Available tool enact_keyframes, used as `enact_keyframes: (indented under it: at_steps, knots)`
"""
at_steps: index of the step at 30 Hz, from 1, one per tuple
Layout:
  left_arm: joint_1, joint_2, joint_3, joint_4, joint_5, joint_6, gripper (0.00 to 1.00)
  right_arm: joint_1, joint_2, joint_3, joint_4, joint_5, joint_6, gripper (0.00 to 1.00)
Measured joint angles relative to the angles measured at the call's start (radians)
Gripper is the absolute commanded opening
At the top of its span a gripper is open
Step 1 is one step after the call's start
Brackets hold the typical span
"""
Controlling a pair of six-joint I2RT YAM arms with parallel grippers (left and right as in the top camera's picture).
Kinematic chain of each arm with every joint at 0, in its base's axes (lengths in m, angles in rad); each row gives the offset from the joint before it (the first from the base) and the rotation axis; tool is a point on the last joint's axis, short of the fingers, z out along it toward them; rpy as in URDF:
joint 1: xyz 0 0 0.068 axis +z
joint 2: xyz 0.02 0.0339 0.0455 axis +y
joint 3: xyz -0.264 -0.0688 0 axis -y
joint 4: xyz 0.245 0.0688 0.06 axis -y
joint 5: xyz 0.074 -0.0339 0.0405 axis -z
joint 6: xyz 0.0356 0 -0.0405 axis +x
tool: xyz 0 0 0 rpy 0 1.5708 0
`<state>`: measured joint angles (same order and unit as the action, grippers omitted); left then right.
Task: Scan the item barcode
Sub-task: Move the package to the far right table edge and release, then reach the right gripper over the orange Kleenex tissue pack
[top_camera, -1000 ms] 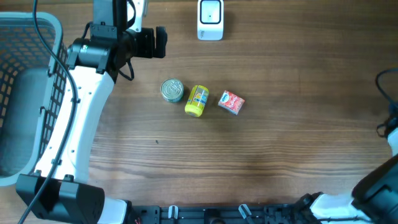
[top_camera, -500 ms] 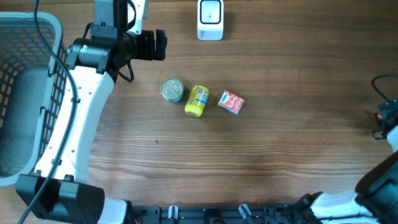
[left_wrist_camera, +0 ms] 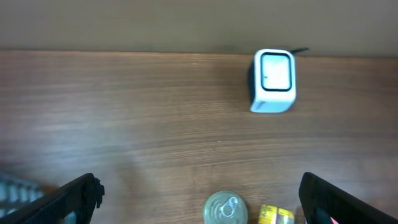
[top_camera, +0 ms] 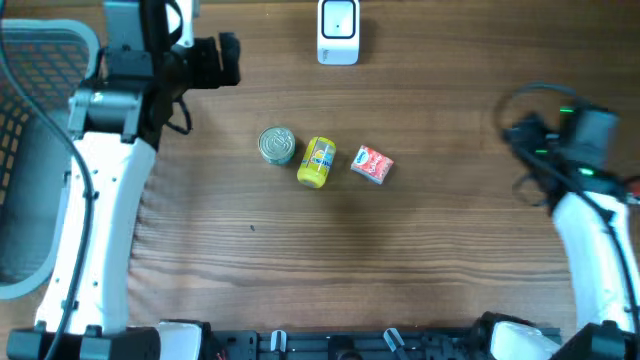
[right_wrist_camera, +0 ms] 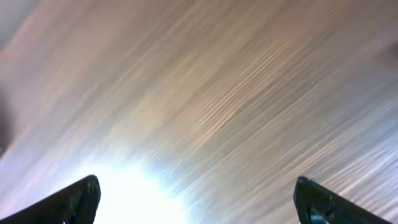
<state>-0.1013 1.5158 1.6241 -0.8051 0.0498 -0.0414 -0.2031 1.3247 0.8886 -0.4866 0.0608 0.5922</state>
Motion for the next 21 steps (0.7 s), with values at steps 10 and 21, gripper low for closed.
enact_keyframes:
  at_steps: [10, 21]
  knots:
    - [0.027, -0.003, 0.000, -0.081, -0.016, -0.032, 1.00, 0.504, 0.035, -0.002, 0.007, 0.043, 0.203, 1.00]
    - [0.027, -0.003, 0.000, -0.110, -0.014, -0.043, 1.00, 0.523, 0.164, -0.002, 0.040, -0.375, -0.678, 1.00]
